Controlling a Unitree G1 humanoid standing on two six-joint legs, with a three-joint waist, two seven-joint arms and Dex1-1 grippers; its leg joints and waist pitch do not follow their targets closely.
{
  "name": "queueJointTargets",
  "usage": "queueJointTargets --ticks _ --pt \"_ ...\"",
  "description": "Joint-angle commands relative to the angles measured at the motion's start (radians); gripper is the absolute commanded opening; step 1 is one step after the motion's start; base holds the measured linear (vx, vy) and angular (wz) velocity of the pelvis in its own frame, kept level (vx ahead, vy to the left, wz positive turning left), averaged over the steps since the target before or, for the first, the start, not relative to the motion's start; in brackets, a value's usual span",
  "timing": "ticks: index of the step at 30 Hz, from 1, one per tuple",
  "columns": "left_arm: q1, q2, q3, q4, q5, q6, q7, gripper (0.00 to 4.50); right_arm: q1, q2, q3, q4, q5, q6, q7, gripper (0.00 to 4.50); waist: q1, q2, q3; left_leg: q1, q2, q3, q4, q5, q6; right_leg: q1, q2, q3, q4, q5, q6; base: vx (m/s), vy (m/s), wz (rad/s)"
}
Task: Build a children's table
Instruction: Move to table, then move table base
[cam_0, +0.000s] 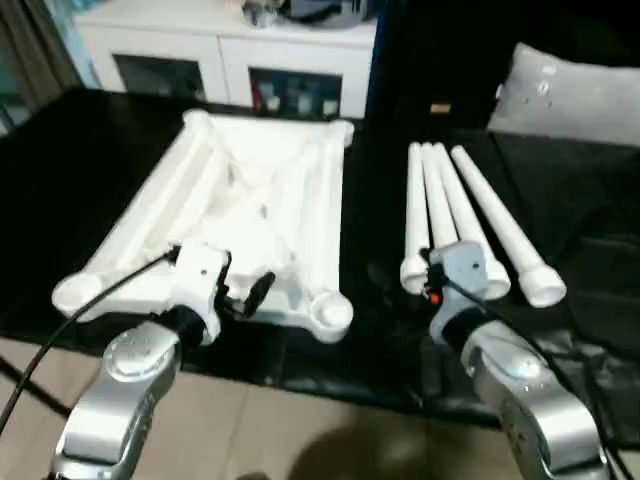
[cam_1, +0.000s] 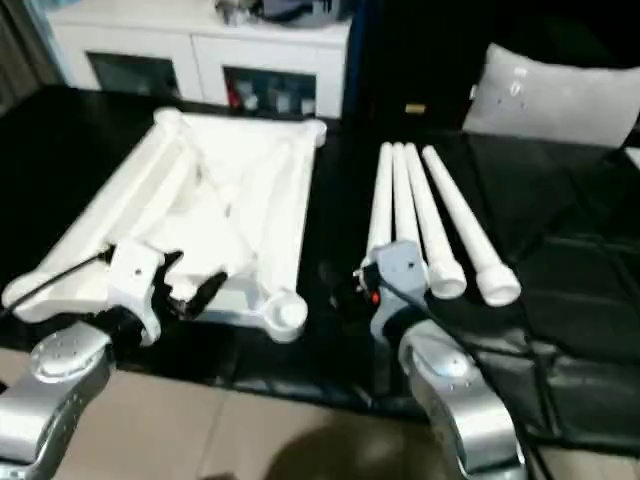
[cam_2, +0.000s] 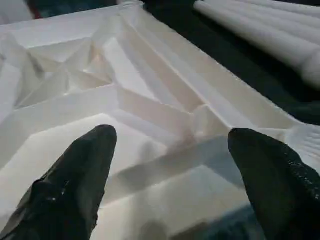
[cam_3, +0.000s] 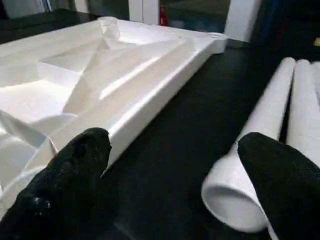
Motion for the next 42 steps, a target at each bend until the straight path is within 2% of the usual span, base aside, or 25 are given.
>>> queueJointTargets --ticks 1,2,3,4,5,6,7,8,9,11,13,14,15,16,17,18,19,21,22,25,27,29,31,35,42 --pt "-0.035 0.037 -0.008 0.026 -0.023 0.014 -0.071 4.05 -0.008 -0.012 -0.014 0.002 -0.011 0.0 0.013 4.5 0.002 0.011 -0.03 0.046 0.095 -0.021 -0.102 -0.225 -0.015 0.023 -0.091 0.042 -0.099 0.043 -0.17 -0.106 -0.006 0.04" --pt "-0.038 0.041 -0.01 0.029 -0.023 0.013 -0.076 4.05 -0.008 -0.014 -0.014 0.003 -0.012 -0.001 0.015 4.5 -0.004 0.01 -0.026 0.045 0.098 -0.021 -0.109 -0.26 -0.026 0.021 -0.087 0.041 -0.101 0.011 -0.18 -0.106 -0.006 0.04" --pt "-0.059 0.057 -0.022 0.058 -0.007 -0.01 -0.097 3.88 -0.01 -0.024 -0.016 0.007 -0.009 -0.006 0.03 4.5 -0.011 0.008 -0.019 0.043 0.101 -0.02 -0.123 -0.331 -0.045 0.02 -0.086 0.04 -0.108 -0.057 -0.188 -0.098 0.005 0.0" --pt "-0.091 0.089 -0.049 0.104 0.015 -0.06 -0.156 3.88 -0.014 -0.045 -0.018 0.013 -0.007 -0.015 0.058 4.5 -0.012 0.013 -0.007 0.049 0.098 -0.018 -0.13 -0.436 -0.07 0.009 -0.091 0.045 -0.124 -0.202 -0.179 -0.103 0.01 -0.01" --pt "-0.1 0.097 -0.056 0.116 0.02 -0.073 -0.173 3.88 -0.016 -0.052 -0.018 0.014 -0.006 -0.017 0.066 4.5 -0.012 0.013 -0.007 0.049 0.098 -0.018 -0.13 -0.436 -0.07 0.009 -0.091 0.045 -0.124 -0.202 -0.179 -0.103 0.01 -0.01" --pt "-0.128 0.114 -0.072 0.153 0.023 -0.098 -0.222 3.66 -0.021 -0.075 -0.015 0.018 -0.003 -0.021 0.095 4.5 -0.01 0.009 -0.006 0.059 0.096 -0.016 -0.127 -0.487 -0.093 0.002 -0.106 0.056 -0.142 -0.343 -0.156 -0.096 0.008 -0.01" --pt "-0.162 0.128 -0.089 0.195 0.026 -0.115 -0.277 3.59 -0.024 -0.104 -0.006 0.022 0.0 -0.028 0.133 4.5 -0.008 0.011 -0.009 0.054 0.096 -0.015 -0.132 -0.452 -0.092 0.009 -0.107 0.055 -0.143 -0.334 -0.146 -0.062 0.012 -0.06" --pt "-0.178 0.134 -0.098 0.214 0.028 -0.122 -0.301 3.59 -0.025 -0.117 -0.002 0.025 0.001 -0.032 0.15 4.5 -0.008 0.012 -0.012 0.054 0.098 -0.013 -0.134 -0.431 -0.089 0.01 -0.105 0.053 -0.142 -0.304 -0.145 -0.062 0.012 -0.06" --pt "-0.188 0.137 -0.104 0.227 0.031 -0.127 -0.315 3.52 -0.026 -0.124 0.001 0.026 0.002 -0.033 0.16 4.5 -0.008 0.008 -0.017 0.051 0.1 -0.009 -0.136 -0.375 -0.076 0.013 -0.102 0.051 -0.135 -0.219 -0.15 0.0 0.0 0.0" --pt "-0.246 0.153 -0.143 0.299 0.048 -0.159 -0.394 3.29 -0.028 -0.164 0.012 0.032 0.008 -0.038 0.213 4.5 -0.009 0.01 -0.021 0.043 0.1 -0.001 -0.135 -0.309 -0.05 0.014 -0.099 0.046 -0.128 -0.124 -0.169 0.0 0.0 0.0" --pt "-0.293 0.161 -0.18 0.364 0.068 -0.18 -0.445 3.17 -0.031 -0.188 0.017 0.036 0.012 -0.042 0.246 4.5 -0.01 0.01 -0.024 0.039 0.101 0.004 -0.132 -0.278 -0.037 0.015 -0.099 0.044 -0.125 -0.068 -0.183 0.0 0.0 0.0" --pt "-0.293 0.161 -0.18 0.364 0.068 -0.18 -0.445 3.17 -0.031 -0.188 0.017 0.036 0.012 -0.042 0.246 4.5 -0.009 0.01 -0.027 0.04 0.101 0.006 -0.129 -0.268 -0.036 0.014 -0.098 0.044 -0.121 -0.046 -0.188 0.0 0.0 0.0" --pt "-0.335 0.159 -0.213 0.429 0.087 -0.21 -0.485 3.11 -0.035 -0.2 0.016 0.04 0.017 -0.044 0.268 4.5 -0.01 0.008 -0.028 0.039 0.103 0.008 -0.127 -0.24 -0.025 0.014 -0.1 0.044 -0.118 0.006 -0.206 0.0 0.0 0.0" --pt "-0.357 0.156 -0.23 0.465 0.096 -0.22 -0.508 3.04 -0.038 -0.202 0.014 0.043 0.02 -0.044 0.273 4.5 -0.01 0.008 -0.029 0.037 0.102 0.01 -0.125 -0.222 -0.018 0.016 -0.099 0.043 -0.118 0.025 -0.209 0.0 0.0 0.0" --pt "-0.359 0.155 -0.231 0.468 0.097 -0.221 -0.51 3.04 -0.038 -0.203 0.013 0.043 0.02 -0.044 0.274 4.5 -0.009 0.011 -0.034 0.039 0.102 0.012 -0.121 -0.198 -0.012 0.016 -0.1 0.044 -0.114 0.06 -0.215 0.0 0.0 0.0" --pt "-0.396 0.149 -0.257 0.536 0.12 -0.243 -0.551 2.9 -0.043 -0.207 0.012 0.047 0.025 -0.045 0.288 4.5 -0.008 0.01 -0.042 0.036 0.104 0.013 -0.113 -0.134 0.004 0.02 -0.1 0.042 -0.104 0.158 -0.225 0.0 0.0 0.0" --pt "-0.412 0.148 -0.269 0.566 0.129 -0.248 -0.573 2.75 -0.043 -0.209 0.013 0.046 0.03 -0.044 0.296 4.5 -0.006 0.007 -0.05 0.033 0.101 0.02 -0.1 -0.046 0.04 0.018 -0.097 0.039 -0.094 0.304 -0.235 0.0 0.0 0.0" --pt "-0.432 0.148 -0.282 0.604 0.138 -0.256 -0.605 2.74 -0.042 -0.212 0.015 0.044 0.036 -0.044 0.309 4.5 -0.005 0.007 -0.048 0.028 0.102 0.021 -0.098 -0.022 0.068 0.018 -0.099 0.035 -0.089 0.353 -0.244 0.0 0.0 0.0" --pt "-0.441 0.151 -0.288 0.617 0.137 -0.252 -0.625 2.59 -0.04 -0.214 0.018 0.041 0.039 -0.043 0.316 4.5 -0.004 0.006 -0.047 0.031 0.105 0.022 -0.098 -0.041 0.074 0.016 -0.1 0.033 -0.091 0.331 -0.253 0.0 0.0 0.0" --pt "-0.487 0.163 -0.303 0.69 0.141 -0.272 -0.693 2.33 -0.03 -0.227 0.03 0.032 0.047 -0.034 0.35 4.5 -0.001 0.005 -0.046 0.03 0.108 0.024 -0.098 -0.05 0.086 0.014 -0.1 0.033 -0.09 0.302 -0.273 0.0 0.0 0.0" --pt "-0.496 0.165 -0.305 0.703 0.144 -0.278 -0.7 2.3 -0.028 -0.229 0.032 0.031 0.05 -0.033 0.356 4.5 -0.001 0.005 -0.041 0.032 0.111 0.024 -0.103 -0.095 0.079 0.011 -0.102 0.034 -0.094 0.245 -0.282 0.0 0.0 0.0" --pt "-0.516 0.163 -0.307 0.74 0.152 -0.301 -0.708 1.93 -0.026 -0.233 0.036 0.028 0.053 -0.03 0.369 4.5 -0.001 0.004 -0.039 0.032 0.113 0.025 -0.105 -0.115 0.074 0.011 -0.105 0.035 -0.097 0.21 -0.287 0.0 0.0 0.0" --pt "-0.538 0.154 -0.302 0.782 0.16 -0.319 -0.712 1.91 -0.023 -0.238 0.042 0.017 0.062 -0.023 0.389 4.5 0.0 0.006 -0.036 0.035 0.116 0.03 -0.109 -0.156 0.053 0.008 -0.104 0.036 -0.102 0.143 -0.286 0.0 0.0 0.0" --pt "-0.567 0.136 -0.298 0.847 0.176 -0.353 -0.705 1.45 -0.019 -0.257 0.06 0.002 0.072 -0.004 0.431 4.5 0.003 0.003 -0.035 0.034 0.119 0.033 -0.111 -0.168 0.038 0.007 -0.107 0.038 -0.104 0.113 -0.279 0.0 0.0 0.0" --pt "-0.616 0.102 -0.301 0.964 0.207 -0.414 -0.692 0.9 -0.026 -0.268 0.064 0.002 0.074 0.004 0.447 4.5 0.01 0.0 -0.036 0.034 0.12 0.036 -0.11 -0.157 0.038 0.005 -0.111 0.041 -0.107 0.106 -0.274 0.0 0.0 0.0"
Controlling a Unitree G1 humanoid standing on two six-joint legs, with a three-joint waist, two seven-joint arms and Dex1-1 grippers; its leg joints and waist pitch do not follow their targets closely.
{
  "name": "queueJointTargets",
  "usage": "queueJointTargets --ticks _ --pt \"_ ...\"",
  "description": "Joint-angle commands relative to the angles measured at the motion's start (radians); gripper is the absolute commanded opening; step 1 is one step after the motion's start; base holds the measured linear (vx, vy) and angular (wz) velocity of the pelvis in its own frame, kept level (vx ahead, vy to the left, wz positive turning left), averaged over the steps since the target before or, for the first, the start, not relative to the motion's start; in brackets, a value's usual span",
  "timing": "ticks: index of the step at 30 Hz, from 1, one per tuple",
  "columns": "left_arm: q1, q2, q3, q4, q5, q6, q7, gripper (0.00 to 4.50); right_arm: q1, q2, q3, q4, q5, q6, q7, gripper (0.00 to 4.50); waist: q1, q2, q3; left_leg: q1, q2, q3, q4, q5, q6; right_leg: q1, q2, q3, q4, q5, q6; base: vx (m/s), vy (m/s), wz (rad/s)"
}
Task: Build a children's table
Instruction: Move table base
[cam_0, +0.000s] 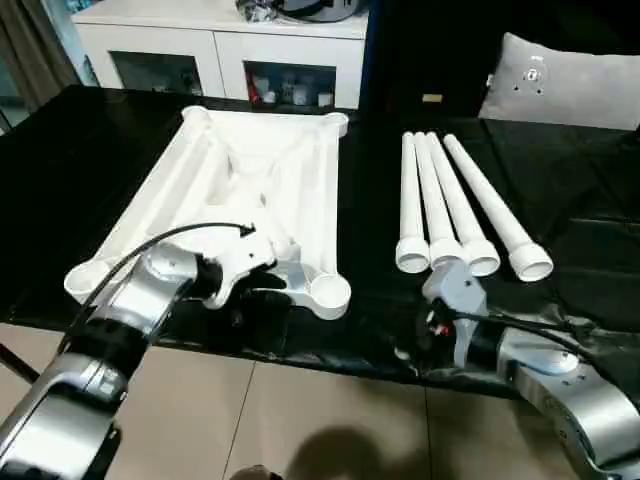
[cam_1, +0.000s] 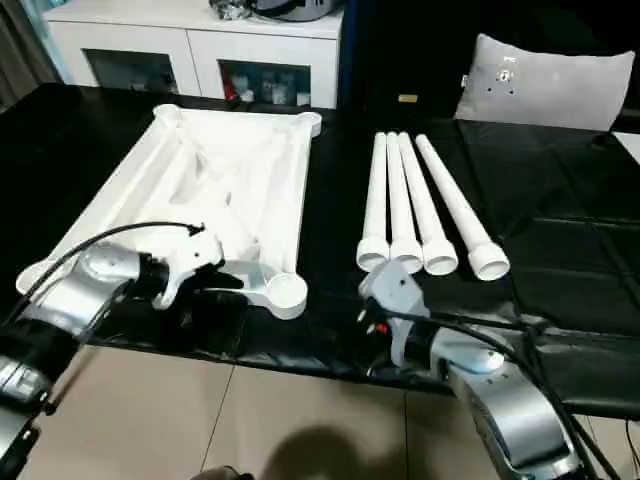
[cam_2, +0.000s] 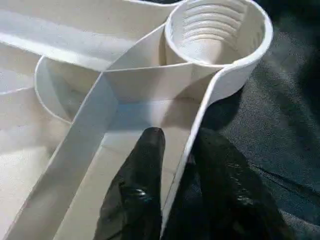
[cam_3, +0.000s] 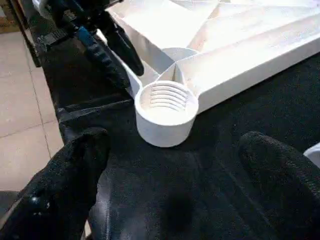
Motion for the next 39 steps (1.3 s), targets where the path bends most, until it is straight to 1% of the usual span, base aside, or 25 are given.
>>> queueJointTargets --ticks 1,5,8,11,12,15,16,18,19,21,23,25,26,27,28,29,31,32,33,34,35,36,37,38,39 --pt "-0.013 -0.001 0.001 0.03 0.014 -0.004 0.012 0.82 -0.001 -0.007 -0.003 -0.011 0.012 0.008 0.007 4.5 0.007 -0.005 -0.057 0.033 0.086 -0.026 -0.076 -0.195 0.033 0.021 -0.104 0.046 -0.078 0.058 -0.257 0.0 0.0 0.0" --pt "-0.025 -0.017 0.017 0.053 0.002 0.005 0.003 0.64 0.0 0.0 -0.009 -0.014 0.015 0.01 0.006 4.5 0.008 -0.006 -0.059 0.03 0.086 -0.027 -0.076 -0.176 0.038 0.023 -0.104 0.044 -0.074 0.093 -0.258 0.0 0.0 0.0" --pt "-0.034 -0.031 0.037 0.061 -0.005 0.032 0.032 0.48 -0.002 0.006 -0.014 -0.015 0.019 0.013 0.002 4.5 0.006 -0.007 -0.06 0.03 0.084 -0.025 -0.071 -0.159 0.051 0.023 -0.104 0.044 -0.072 0.125 -0.266 0.0 0.0 0.0" --pt "-0.032 -0.038 0.04 0.05 0.002 0.038 0.037 0.3 -0.007 0.009 -0.015 -0.012 0.017 0.017 -0.004 4.5 0.005 -0.012 -0.059 0.029 0.084 -0.023 -0.07 -0.149 0.062 0.024 -0.103 0.043 -0.073 0.127 -0.268 0.0 0.0 0.0" --pt "-0.032 -0.038 0.04 0.05 0.002 0.038 0.037 0.26 -0.007 0.009 -0.015 -0.012 0.017 0.017 -0.004 4.5 0.005 -0.01 -0.058 0.029 0.085 -0.024 -0.071 -0.154 0.063 0.023 -0.104 0.043 -0.074 0.112 -0.267 0.0 0.0 0.0" --pt "-0.028 -0.038 0.04 0.043 0.001 0.016 0.023 0.08 -0.013 0.012 -0.015 -0.009 0.015 0.019 -0.006 4.5 0.001 -0.014 -0.057 0.029 0.085 -0.022 -0.072 -0.162 0.06 0.022 -0.103 0.044 -0.077 0.082 -0.267 0.0 0.0 0.0" --pt "-0.022 -0.034 0.039 0.035 0.003 -0.019 0.016 0.04 -0.015 0.014 -0.014 -0.01 0.011 0.019 -0.011 4.5 -0.003 -0.016 -0.056 0.029 0.086 -0.022 -0.073 -0.161 0.061 0.022 -0.102 0.044 -0.077 0.081 -0.266 0.0 0.0 0.0" --pt "-0.022 -0.034 0.039 0.035 0.003 -0.019 0.016 0.04 -0.015 0.014 -0.014 -0.01 0.011 0.019 -0.011 4.5 -0.005 -0.014 -0.057 0.029 0.086 -0.022 -0.072 -0.155 0.063 0.021 -0.101 0.044 -0.075 0.09 -0.267 0.0 0.0 0.0" --pt "-0.012 -0.028 0.044 0.031 0.009 -0.065 0.027 0.04 -0.016 0.029 -0.025 -0.016 0.015 0.028 -0.033 4.5 -0.007 -0.012 -0.058 0.029 0.086 -0.021 -0.071 -0.153 0.065 0.022 -0.101 0.045 -0.075 0.1 -0.266 0.0 0.0 0.0" --pt "-0.012 -0.028 0.044 0.031 0.009 -0.065 0.027 0.04 -0.016 0.029 -0.025 -0.016 0.015 0.028 -0.033 4.5 -0.006 -0.012 -0.057 0.03 0.086 -0.021 -0.071 -0.153 0.066 0.02 -0.1 0.044 -0.075 0.104 -0.27 0.0 0.0 0.0" --pt "0.002 -0.025 0.063 0.009 -0.012 -0.058 0.015 0.45 -0.018 0.053 -0.043 -0.018 0.032 0.036 -0.054 4.5 -0.006 -0.012 -0.056 0.03 0.086 -0.02 -0.072 -0.158 0.062 0.019 -0.101 0.044 -0.075 0.095 -0.271 0.0 0.0 0.0" --pt "0.032 -0.017 0.099 -0.047 -0.063 -0.032 -0.016 0.58 -0.02 0.092 -0.073 -0.023 0.064 0.052 -0.085 4.5 -0.006 -0.015 -0.056 0.03 0.089 -0.021 -0.075 -0.167 0.058 0.02 -0.105 0.045 -0.074 0.086 -0.273 0.0 0.0 0.0" --pt "0.032 -0.017 0.099 -0.047 -0.063 -0.032 -0.016 0.63 -0.02 0.092 -0.073 -0.023 0.064 0.052 -0.085 4.5 -0.008 -0.011 -0.057 0.031 0.089 -0.021 -0.076 -0.164 0.054 0.017 -0.101 0.042 -0.072 0.084 -0.276 0.0 0.0 0.0" --pt "0.043 -0.015 0.117 -0.07 -0.084 -0.027 -0.018 0.84 -0.022 0.11 -0.086 -0.023 0.07 0.052 -0.105 4.5 -0.008 -0.01 -0.055 0.035 0.089 -0.02 -0.077 -0.179 0.049 0.013 -0.097 0.042 -0.074 0.071 -0.274 0.0 0.0 0.0" --pt "0.043 -0.015 0.117 -0.07 -0.084 -0.027 -0.018 0.96 -0.022 0.11 -0.086 -0.023 0.07 0.052 -0.105 4.5 -0.007 -0.01 -0.054 0.033 0.087 -0.018 -0.077 -0.184 0.043 0.012 -0.099 0.044 -0.074 0.063 -0.275 0.0 0.0 0.0" --pt "0.051 -0.017 0.14 -0.091 -0.106 -0.021 -0.011 1.03 -0.024 0.132 -0.1 -0.022 0.066 0.05 -0.137 4.5 -0.007 -0.017 -0.054 0.035 0.087 -0.016 -0.078 -0.19 0.04 0.011 -0.098 0.044 -0.077 0.052 -0.273 0.0 0.0 0.0" --pt "0.075 -0.022 0.18 -0.142 -0.152 -0.007 -0.002 1.09 -0.025 0.17 -0.12 -0.022 0.06 0.03 -0.188 4.5 -0.004 -0.011 -0.054 0.035 0.089 -0.016 -0.078 -0.192 0.027 0.011 -0.102 0.045 -0.075 0.031 -0.27 0.0 0.0 0.0" --pt "0.086 -0.027 0.194 -0.163 -0.17 0.0 0.005 1.29 -0.026 0.182 -0.125 -0.022 0.058 0.025 -0.203 4.5 -0.004 -0.011 -0.053 0.034 0.089 -0.015 -0.081 -0.198 0.019 0.009 -0.099 0.044 -0.076 0.022 -0.265 0.0 0.0 0.0" --pt "0.095 -0.031 0.207 -0.182 -0.185 0.005 0.014 1.29 -0.027 0.193 -0.129 -0.022 0.053 0.02 -0.218 4.5 -0.004 -0.011 -0.053 0.035 0.089 -0.014 -0.082 -0.204 0.014 0.008 -0.097 0.044 -0.075 0.019 -0.262 0.0 0.0 0.0" --pt "0.106 -0.035 0.219 -0.202 -0.198 0.007 0.025 1.48 -0.028 0.203 -0.133 -0.023 0.046 0.013 -0.235 4.5 -0.005 -0.01 -0.053 0.035 0.09 -0.014 -0.084 -0.206 0.007 0.007 -0.097 0.043 -0.074 0.024 -0.259 0.0 0.0 0.0" --pt "0.129 -0.047 0.243 -0.242 -0.209 0.007 0.06 1.54 -0.029 0.222 -0.142 -0.024 0.037 0.01 -0.266 4.5 -0.003 -0.002 -0.054 0.036 0.088 -0.012 -0.082 -0.207 0.0 0.007 -0.098 0.045 -0.074 0.029 -0.249 0.0 0.0 0.0" --pt "0.148 -0.058 0.262 -0.277 -0.217 0.008 0.093 1.54 -0.03 0.232 -0.147 -0.026 0.029 0.004 -0.285 4.5 -0.006 -0.004 -0.054 0.033 0.09 -0.012 -0.084 -0.206 -0.003 0.008 -0.096 0.044 -0.073 0.04 -0.246 0.0 0.0 0.0" --pt "0.171 -0.073 0.282 -0.319 -0.216 0.004 0.146 1.73 -0.031 0.243 -0.156 -0.028 0.015 0.002 -0.315 4.5 -0.006 0.001 -0.054 0.033 0.088 -0.012 -0.084 -0.207 -0.004 0.008 -0.095 0.044 -0.073 0.046 -0.244 0.0 0.0 0.0" --pt "0.194 -0.095 0.304 -0.368 -0.213 0.029 0.215 1.84 -0.033 0.258 -0.17 -0.03 0.003 0.001 -0.351 4.5 -0.009 0.002 -0.055 0.034 0.09 -0.012 -0.085 -0.213 -0.012 0.009 -0.092 0.045 -0.073 0.067 -0.237 0.0 0.0 0.0" --pt "0.198 -0.098 0.307 -0.376 -0.213 0.033 0.226 1.84 -0.033 0.26 -0.171 -0.03 0.001 0.0 -0.355 4.5 -0.009 0.002 -0.055 0.034 0.09 -0.012 -0.085 -0.213 -0.012 0.009 -0.092 0.045 -0.073 0.067 -0.237 0.0 0.0 0.0"
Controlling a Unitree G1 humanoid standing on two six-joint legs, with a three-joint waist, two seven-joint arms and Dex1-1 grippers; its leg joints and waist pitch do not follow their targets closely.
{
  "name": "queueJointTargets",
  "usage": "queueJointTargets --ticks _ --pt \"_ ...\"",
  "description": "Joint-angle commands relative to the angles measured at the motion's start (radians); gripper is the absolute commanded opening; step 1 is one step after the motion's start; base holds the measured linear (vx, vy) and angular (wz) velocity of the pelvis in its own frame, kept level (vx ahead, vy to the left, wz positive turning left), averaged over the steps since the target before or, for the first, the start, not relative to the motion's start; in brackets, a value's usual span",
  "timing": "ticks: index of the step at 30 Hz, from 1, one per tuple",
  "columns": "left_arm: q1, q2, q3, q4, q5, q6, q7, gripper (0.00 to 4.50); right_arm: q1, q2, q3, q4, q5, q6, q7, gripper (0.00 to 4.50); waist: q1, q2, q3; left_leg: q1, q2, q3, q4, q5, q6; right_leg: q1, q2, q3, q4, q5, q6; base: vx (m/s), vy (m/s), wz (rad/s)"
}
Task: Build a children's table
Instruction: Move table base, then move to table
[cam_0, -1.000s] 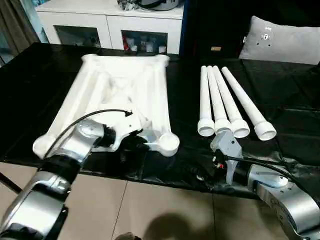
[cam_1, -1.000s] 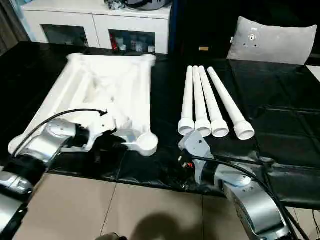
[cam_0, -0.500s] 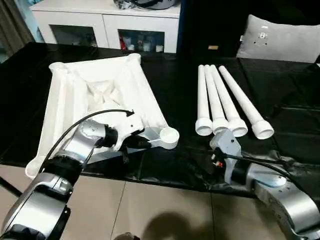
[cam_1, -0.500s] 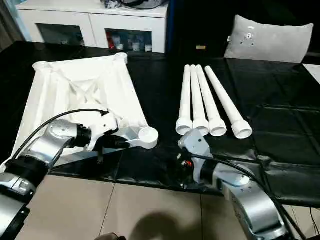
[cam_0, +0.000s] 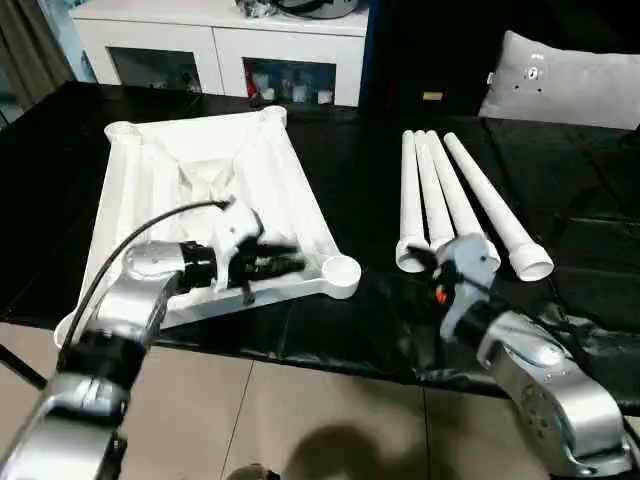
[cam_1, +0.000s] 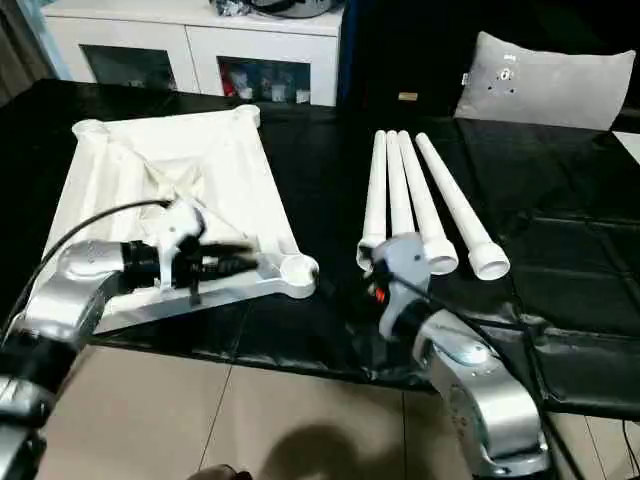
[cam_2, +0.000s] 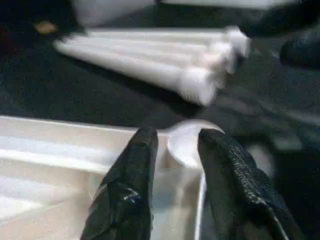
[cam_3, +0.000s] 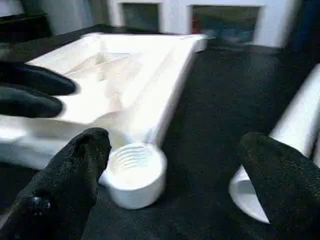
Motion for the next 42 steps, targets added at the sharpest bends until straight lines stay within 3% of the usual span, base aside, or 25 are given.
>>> queueJointTargets --ticks 1,7,8,9,10,11,12,13,14,15,16,17,18,19,20,21,22,23,24,28,29,32,36,39,42 --pt "0.018 -0.019 0.038 -0.081 -0.004 0.038 0.104 1.84 -0.012 0.009 -0.029 -0.025 -0.025 -0.012 -0.049 4.5 0.0 0.008 -0.058 0.037 0.08 -0.03 -0.084 -0.227 -0.018 0.014 -0.093 0.043 -0.074 0.059 -0.233 0.0 0.0 0.0" --pt "0.186 -0.163 0.127 -0.349 0.03 0.18 0.428 1.84 -0.011 0.031 -0.059 -0.029 -0.031 0.058 -0.119 4.5 -0.005 0.01 -0.052 0.026 0.07 -0.028 -0.079 -0.232 -0.005 0.022 -0.098 0.052 -0.09 0.004 -0.205 0.0 0.0 0.0" --pt "0.203 -0.172 0.13 -0.374 0.022 0.201 0.445 1.84 -0.006 0.026 -0.05 -0.027 -0.03 0.052 -0.11 4.5 0.007 -0.001 -0.054 0.007 0.06 -0.023 -0.047 -0.184 0.073 0.038 -0.148 0.08 -0.117 -0.024 -0.208 0.0 0.0 0.0" --pt "0.226 -0.184 0.135 -0.404 0.012 0.233 0.463 1.84 -0.003 0.036 -0.049 -0.016 -0.03 0.055 -0.122 4.5 0.011 0.011 -0.061 0.049 0.073 0.005 -0.006 -0.199 0.022 0.001 -0.134 0.14 -0.134 -0.086 -0.184 0.0 0.0 0.0" --pt "0.242 -0.19 0.137 -0.426 0.009 0.251 0.478 1.84 -0.003 0.046 -0.05 -0.007 -0.031 0.061 -0.134 4.5 0.023 -0.009 -0.058 0.038 0.065 0.002 0.011 -0.21 0.0 0.015 -0.136 0.169 -0.135 -0.127 -0.173 0.001 0.054 -0.36" --pt "0.256 -0.192 0.136 -0.441 0.017 0.256 0.49 1.84 -0.004 0.055 -0.048 0.001 -0.038 0.058 -0.145 4.5 0.046 -0.016 -0.05 -0.003 0.056 -0.02 0.038 -0.188 -0.012 0.044 -0.16 0.224 -0.151 -0.209 -0.148 0.001 0.054 -0.36" --pt "0.264 -0.191 0.136 -0.447 0.025 0.259 0.495 1.84 -0.005 0.059 -0.045 0.007 -0.05 0.053 -0.157 4.5 0.059 -0.015 -0.048 -0.013 0.057 -0.03 0.055 -0.183 -0.006 0.039 -0.173 0.247 -0.159 -0.247 -0.134 0.018 0.105 -0.67" --pt "0.265 -0.19 0.136 -0.448 0.027 0.26 0.496 1.84 -0.006 0.06 -0.045 0.008 -0.053 0.052 -0.159 4.5 0.073 -0.01 -0.05 -0.034 0.045 -0.068 0.081 -0.17 0.007 0.047 -0.158 0.294 -0.157 -0.268 -0.114 0.015 0.168 -0.72" --pt "0.276 -0.183 0.132 -0.463 0.054 0.262 0.518 1.84 -0.007 0.059 -0.036 0.014 -0.077 0.028 -0.172 4.5 0.077 -0.002 -0.052 -0.026 0.04 -0.072 0.065 -0.155 0.004 0.039 -0.126 0.292 -0.153 -0.255 -0.107 0.015 0.168 -0.72" --pt "0.286 -0.179 0.127 -0.484 0.072 0.275 0.542 1.84 -0.009 0.06 -0.031 0.017 -0.095 0.016 -0.182 4.5 0.074 0.009 -0.056 0.022 0.036 -0.051 0.011 -0.156 0.006 -0.003 -0.035 0.253 -0.129 -0.195 -0.076 0.014 0.242 -0.66" --pt "0.292 -0.179 0.128 -0.502 0.079 0.283 0.558 1.84 -0.012 0.065 -0.029 0.015 -0.085 0.005 -0.169 4.5 0.057 0.018 -0.065 0.074 0.042 -0.032 -0.018 -0.151 0.026 -0.043 0.01 0.207 -0.093 -0.129 -0.045 -0.013 0.274 -0.54" --pt "0.293 -0.179 0.128 -0.505 0.08 0.285 0.561 1.84 -0.012 0.066 -0.028 0.014 -0.083 0.003 -0.166 4.5 0.004 0.035 -0.069 0.137 0.075 -0.029 -0.068 -0.167 0.09 -0.115 0.041 0.079 0.008 -0.114 -0.038 -0.013 0.274 -0.54" --pt "0.3 -0.181 0.129 -0.529 0.087 0.305 0.582 1.84 -0.015 0.059 -0.019 0.009 -0.091 -0.002 -0.158 4.5 0.007 0.048 -0.069 0.12 0.091 -0.014 -0.092 -0.127 0.086 -0.119 0.037 0.029 0.058 -0.099 -0.029 -0.035 0.265 -0.49" --pt "0.312 -0.186 0.136 -0.556 0.093 0.326 0.605 1.84 -0.017 0.07 -0.024 0.01 -0.073 0.012 -0.155 4.5 0.004 0.04 -0.059 0.046 0.103 -0.034 -0.125 0.012 0.103 -0.072 0.0 -0.038 0.085 0.019 -0.003 -0.035 0.233 -0.34" --pt "0.315 -0.186 0.137 -0.562 0.095 0.326 0.608 1.84 -0.016 0.073 -0.025 0.012 -0.073 0.02 -0.16 4.5 -0.001 0.044 -0.062 0.067 0.104 -0.03 -0.114 0.035 0.102 -0.082 -0.01 -0.045 0.061 0.039 -0.005 -0.035 0.233 -0.34" --pt "0.316 -0.186 0.137 -0.565 0.094 0.328 0.61 1.84 -0.015 0.074 -0.025 0.012 -0.072 0.021 -0.161 4.5 -0.011 0.021 -0.068 0.075 0.094 -0.022 -0.099 0.013 0.021 -0.068 -0.048 -0.026 0.008 0.116 -0.061 -0.034 0.17 -0.07" --pt "0.32 -0.185 0.138 -0.575 0.097 0.334 0.62 1.84 -0.013 0.075 -0.022 0.015 -0.089 0.018 -0.182 4.5 -0.009 0.007 -0.073 0.069 0.083 -0.021 -0.083 -0.028 -0.025 -0.045 -0.079 -0.003 -0.027 0.158 -0.087 -0.036 0.122 0.04" --pt "0.324 -0.184 0.136 -0.584 0.098 0.342 0.63 1.84 -0.009 0.077 -0.02 0.019 -0.109 0.02 -0.21 4.5 0.004 0.01 -0.076 0.029 0.079 -0.036 -0.045 -0.09 -0.043 0.008 -0.181 0.055 -0.058 0.307 -0.23 -0.036 0.122 0.04" --pt "0.325 -0.184 0.136 -0.584 0.099 0.342 0.63 1.84 -0.009 0.078 -0.021 0.018 -0.107 0.021 -0.211 4.5 0.007 0.015 -0.073 0.028 0.089 -0.043 -0.044 -0.106 -0.024 0.008 -0.185 0.057 -0.064 0.316 -0.247 -0.046 0.086 0.01" --pt "0.347 -0.192 0.139 -0.599 0.098 0.346 0.652 1.84 0.013 0.088 -0.007 -0.005 -0.075 0.051 -0.175 4.5 -0.013 0.019 -0.049 0.051 0.099 -0.036 -0.096 -0.382 -0.081 -0.019 -0.113 0.033 -0.074 -0.001 -0.203 -0.037 0.034 0.04" --pt "0.356 -0.196 0.14 -0.602 0.101 0.337 0.658 1.84 0.02 0.079 0.008 -0.008 -0.084 0.032 -0.161 4.5 -0.014 0.014 -0.038 0.065 0.093 -0.038 -0.096 -0.51 -0.141 -0.032 -0.125 0.044 -0.095 -0.154 -0.171 -0.05 0.03 0.04" --pt "0.371 -0.208 0.138 -0.611 0.104 0.328 0.672 1.84 0.03 0.071 0.021 -0.014 -0.084 0.017 -0.145 4.5 -0.011 0.008 -0.034 0.069 0.097 -0.058 -0.088 -0.538 -0.141 -0.03 -0.151 0.061 -0.117 -0.277 -0.138 -0.057 0.018 0.02" --pt "0.38 -0.223 0.113 -0.625 0.1 0.325 0.672 1.84 0.026 0.06 0.019 -0.014 -0.089 0.017 -0.142 4.5 -0.014 0.002 -0.03 0.081 0.095 -0.055 -0.099 -0.601 -0.151 -0.026 -0.142 0.054 -0.114 -0.321 -0.113 0.0 0.0 0.0" --pt "0.393 -0.22 0.06 -0.64 0.119 0.315 0.661 1.84 0.017 0.049 0.008 -0.01 -0.09 0.021 -0.124 4.5 -0.031 -0.009 -0.016 0.111 0.084 -0.06 -0.096 -0.81 -0.122 -0.02 -0.122 0.024 -0.147 -0.559 -0.068 0.0 0.0 0.0" --pt "0.399 -0.233 0.04 -0.637 0.126 0.311 0.664 1.84 0.017 0.032 0.006 -0.002 -0.09 0.017 -0.107 4.5 -0.064 0.005 -0.001 0.14 0.089 -0.055 -0.145 -0.967 -0.143 -0.01 -0.064 -0.028 -0.12 -0.451 -0.072 0.017 0.002 -0.01"
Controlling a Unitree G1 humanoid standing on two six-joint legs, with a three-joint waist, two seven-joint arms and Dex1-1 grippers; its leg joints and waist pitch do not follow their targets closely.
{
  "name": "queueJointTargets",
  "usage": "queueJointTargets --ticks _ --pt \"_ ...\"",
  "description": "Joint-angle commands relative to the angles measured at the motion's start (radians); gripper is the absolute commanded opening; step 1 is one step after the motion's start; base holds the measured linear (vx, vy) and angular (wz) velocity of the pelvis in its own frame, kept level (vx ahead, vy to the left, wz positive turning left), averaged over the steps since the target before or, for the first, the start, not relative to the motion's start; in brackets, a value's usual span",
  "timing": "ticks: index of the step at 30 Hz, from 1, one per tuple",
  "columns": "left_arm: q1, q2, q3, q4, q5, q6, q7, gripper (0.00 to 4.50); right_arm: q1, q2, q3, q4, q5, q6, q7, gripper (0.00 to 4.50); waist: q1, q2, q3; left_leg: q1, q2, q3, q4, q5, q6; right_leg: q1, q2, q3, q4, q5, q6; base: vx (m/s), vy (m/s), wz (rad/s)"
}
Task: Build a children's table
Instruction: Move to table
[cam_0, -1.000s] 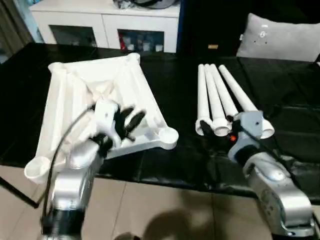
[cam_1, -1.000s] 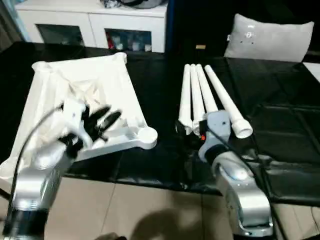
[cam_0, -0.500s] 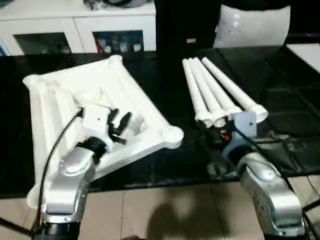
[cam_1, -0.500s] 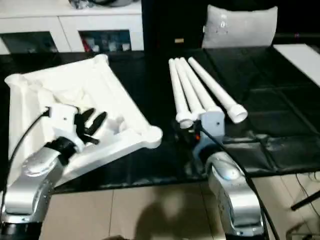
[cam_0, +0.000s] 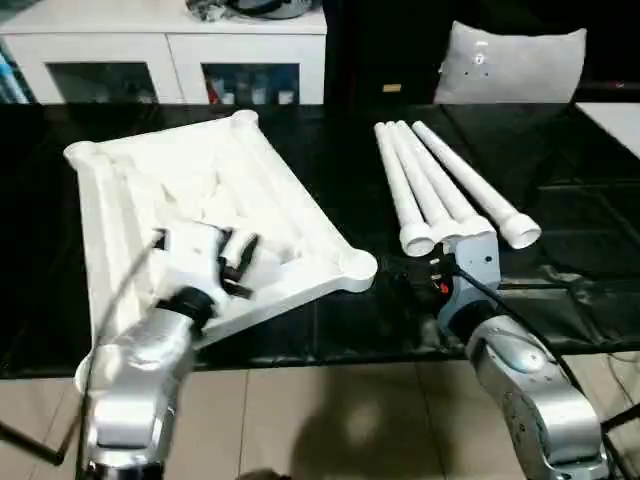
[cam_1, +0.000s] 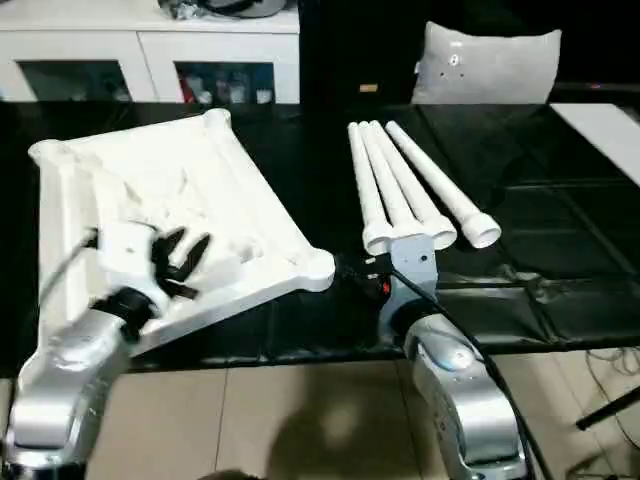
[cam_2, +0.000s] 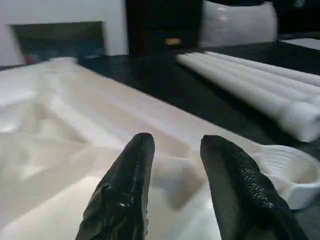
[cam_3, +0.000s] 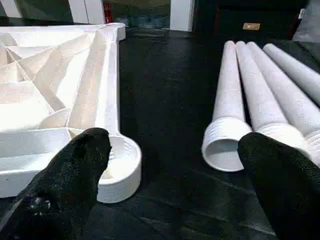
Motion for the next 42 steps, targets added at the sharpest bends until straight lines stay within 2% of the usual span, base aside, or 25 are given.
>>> queueJointTargets --ticks 1,5,6,7,8,9,10,11,13,14,15,16,17,18,19,20,23,24,25,27,31,34,35,40,42 --pt "-0.006 -0.005 -0.01 -0.013 0.017 -0.009 0.004 1.84 -0.001 -0.014 -0.018 -0.006 0.003 -0.01 0.005 4.5 -0.033 0.013 -0.034 0.069 0.163 -0.13 -0.185 -0.875 -0.236 -0.013 -0.045 0.004 -0.042 -0.327 -0.09 0.058 0.005 -0.02" --pt "-0.005 -0.006 -0.015 -0.005 0.027 -0.009 0.011 1.84 0.001 -0.021 -0.021 -0.006 0.008 -0.011 0.007 4.5 -0.055 -0.012 -0.045 0.054 0.129 -0.102 -0.14 -0.689 -0.165 0.019 -0.115 0.051 -0.096 -0.283 -0.145 0.08 -0.022 -0.01" --pt "-0.005 -0.006 -0.015 -0.005 0.026 -0.009 0.011 1.84 0.0 -0.023 -0.02 -0.006 0.007 -0.011 0.008 4.5 -0.042 -0.02 -0.05 0.024 0.115 -0.088 -0.101 -0.568 -0.118 0.05 -0.153 0.084 -0.117 -0.336 -0.169 0.133 -0.049 -0.01" --pt "-0.005 -0.005 -0.016 -0.005 0.024 -0.009 0.013 1.84 0.0 -0.024 -0.019 -0.006 0.006 -0.011 0.011 4.5 -0.003 -0.025 -0.056 -0.078 0.117 -0.121 0.066 -0.176 0.022 0.135 -0.28 0.168 -0.176 -0.529 -0.246 0.159 -0.042 -0.08" --pt "-0.005 -0.004 -0.017 -0.005 0.024 -0.01 0.015 1.84 -0.001 -0.025 -0.018 -0.006 0.004 -0.012 0.013 4.5 0.004 -0.016 -0.061 -0.107 0.117 -0.137 0.084 -0.113 0.031 0.151 -0.274 0.167 -0.168 -0.512 -0.261 0.159 -0.042 -0.08" --pt "-0.005 -0.004 -0.021 -0.003 0.024 -0.012 0.018 1.84 -0.002 -0.026 -0.018 -0.006 0.003 -0.014 0.018 4.5 0.01 -0.012 -0.068 -0.125 0.103 -0.14 0.036 -0.001 0.036 0.145 -0.161 0.101 -0.131 -0.4 -0.254 0.169 -0.029 -0.12" --pt "-0.006 -0.004 -0.024 -0.001 0.025 -0.014 0.021 1.84 -0.003 -0.027 -0.018 -0.005 0.002 -0.015 0.021 4.5 0.007 0.003 -0.075 -0.1 0.101 -0.131 -0.017 0.058 0.039 0.124 -0.087 0.053 -0.109 -0.336 -0.234 0.209 -0.002 0.03" --pt "-0.006 -0.005 -0.026 0.0 0.027 -0.015 0.022 1.84 -0.004 -0.03 -0.018 -0.006 0.001 -0.015 0.024 4.5 -0.026 0.036 -0.084 0.042 0.154 -0.182 -0.071 0.124 0.133 0.023 0.014 -0.011 -0.025 -0.178 -0.17 0.209 -0.002 0.03" --pt "-0.007 -0.007 -0.029 0.0 0.03 -0.017 0.023 1.84 -0.005 -0.033 -0.019 -0.009 0.01 -0.011 0.033 4.5 -0.065 0.029 -0.1 0.171 0.253 -0.289 -0.057 0.265 0.395 -0.138 -0.013 0.016 0.134 -0.146 0.01 0.225 0.022 0.06" --pt "-0.006 -0.006 -0.032 -0.002 0.037 -0.019 0.02 1.84 -0.007 -0.044 -0.012 -0.012 -0.003 -0.01 0.032 4.5 -0.059 0.033 -0.091 0.137 0.176 -0.331 -0.053 0.401 0.573 -0.157 0.0 0.017 0.16 -0.118 0.087 0.217 0.016 0.04" --pt "-0.005 -0.006 -0.033 -0.002 0.038 -0.02 0.02 1.84 -0.007 -0.046 -0.011 -0.012 -0.004 -0.01 0.032 4.5 -0.066 0.016 -0.094 0.139 0.163 -0.332 -0.043 0.445 0.591 -0.174 -0.003 0.04 0.152 -0.092 0.108 0.172 -0.019 0.28" --pt "-0.004 -0.006 -0.035 -0.005 0.039 -0.02 0.02 1.84 -0.006 -0.045 -0.012 -0.013 0.003 -0.007 0.036 4.5 -0.072 0.001 -0.094 0.127 0.143 -0.33 -0.041 0.459 0.577 -0.175 -0.011 0.061 0.14 -0.049 0.109 0.14 -0.043 0.51" --pt "-0.002 -0.006 -0.036 -0.009 0.04 -0.019 0.02 1.84 -0.007 -0.04 -0.019 -0.015 0.014 -0.004 0.037 4.5 -0.047 -0.069 -0.076 0.019 -0.003 -0.19 -0.003 0.11 0.298 -0.056 -0.051 0.137 -0.028 0.125 0.056 0.14 -0.043 0.51" --pt "-0.001 -0.006 -0.037 -0.011 0.041 -0.019 0.022 1.84 -0.009 -0.039 -0.022 -0.016 0.018 -0.001 0.036 4.5 -0.047 -0.069 -0.076 0.019 -0.003 -0.19 -0.003 0.11 0.298 -0.056 -0.051 0.137 -0.028 0.125 0.056 0.069 -0.054 0.58" --pt "0.001 -0.007 -0.036 -0.014 0.038 -0.021 0.024 1.84 -0.011 -0.043 -0.02 -0.016 0.012 -0.005 0.038 4.5 -0.01 -0.087 -0.085 -0.066 -0.032 -0.158 0.118 -0.083 0.133 0.099 -0.149 0.254 -0.079 -0.155 -0.097 0.09 -0.051 0.19" --pt "0.001 -0.006 -0.036 -0.015 0.035 -0.022 0.025 1.84 -0.013 -0.044 -0.019 -0.015 0.008 -0.007 0.039 4.5 0.005 -0.083 -0.08 -0.075 -0.016 -0.164 0.122 -0.044 0.083 0.105 -0.148 0.237 -0.077 -0.142 -0.133 0.09 -0.051 0.19" --pt "0.003 -0.001 -0.041 -0.021 0.028 -0.006 0.021 1.84 -0.022 -0.044 -0.031 -0.015 0.029 0.004 0.059 4.5 0.019 -0.038 -0.059 -0.083 0.058 -0.185 0.033 0.18 -0.052 0.068 -0.115 0.15 -0.055 0.161 -0.297 0.138 -0.024 -0.12" --pt "0.002 0.004 -0.044 -0.02 0.028 -0.004 0.016 1.84 -0.027 -0.051 -0.03 -0.018 0.029 0.01 0.064 4.5 0.019 -0.025 -0.062 -0.068 0.074 -0.181 -0.019 0.217 -0.054 0.056 -0.082 0.115 -0.043 0.187 -0.284 0.133 0.047 -0.07" --pt "-0.002 0.007 -0.045 -0.018 0.028 -0.005 0.009 1.84 -0.034 -0.058 -0.03 -0.018 0.023 0.016 0.058 4.5 -0.007 0.012 -0.102 0.012 0.146 -0.235 -0.018 0.561 0.0 -0.009 0.001 0.075 0.055 0.347 -0.172 0.142 0.076 0.0" --pt "-0.009 0.013 -0.043 -0.015 0.03 -0.009 0.002 1.84 -0.049 -0.058 -0.038 -0.015 0.024 0.028 0.049 4.5 -0.003 0.012 -0.104 0.043 0.145 -0.25 -0.001 0.864 -0.004 -0.043 -0.036 0.096 0.026 0.311 -0.103 0.119 0.072 0.0" --pt "-0.03 0.023 -0.034 -0.003 0.035 -0.014 0.003 1.84 -0.072 -0.052 -0.039 -0.014 0.018 0.089 0.027 4.5 0.011 -0.016 -0.086 -0.027 0.103 -0.18 -0.041 0.279 -0.097 0.027 -0.066 0.105 -0.011 0.32 -0.158 -0.006 0.026 -0.02" --pt "-0.045 0.022 -0.027 0.0 0.045 -0.004 0.027 1.84 -0.083 -0.05 -0.02 0.007 0.004 0.075 0.026 4.5 0.007 -0.017 -0.07 -0.022 0.117 -0.172 -0.066 -0.024 -0.107 0.026 -0.079 0.11 -0.029 0.142 -0.21 -0.071 -0.023 0.01" --pt "-0.05 0.022 -0.023 -0.003 0.039 0.006 0.03 1.84 -0.089 -0.041 -0.023 0.013 0.004 0.076 0.013 4.5 0.018 -0.025 -0.06 -0.07 0.088 -0.204 -0.091 -0.092 -0.035 0.057 -0.093 0.065 -0.035 0.063 -0.23 -0.085 -0.041 0.04" --pt "-0.059 0.028 -0.021 -0.004 0.018 0.039 0.011 1.84 -0.113 -0.026 -0.041 0.041 -0.018 0.094 -0.037 4.5 -0.054 0.039 -0.054 -0.016 0.13 -0.421 -0.193 -0.593 -0.106 0.024 0.014 0.001 0.062 -0.199 -0.205 -0.062 -0.072 0.5" --pt "-0.062 0.033 -0.027 -0.005 0.017 0.044 0.002 1.84 -0.115 -0.012 -0.064 0.04 0.024 0.116 -0.022 4.5 -0.046 0.026 -0.047 0.003 0.192 -0.377 -0.17 -0.557 -0.061 -0.019 -0.008 0.057 0.078 -0.14 -0.158 -0.04 -0.156 0.58"
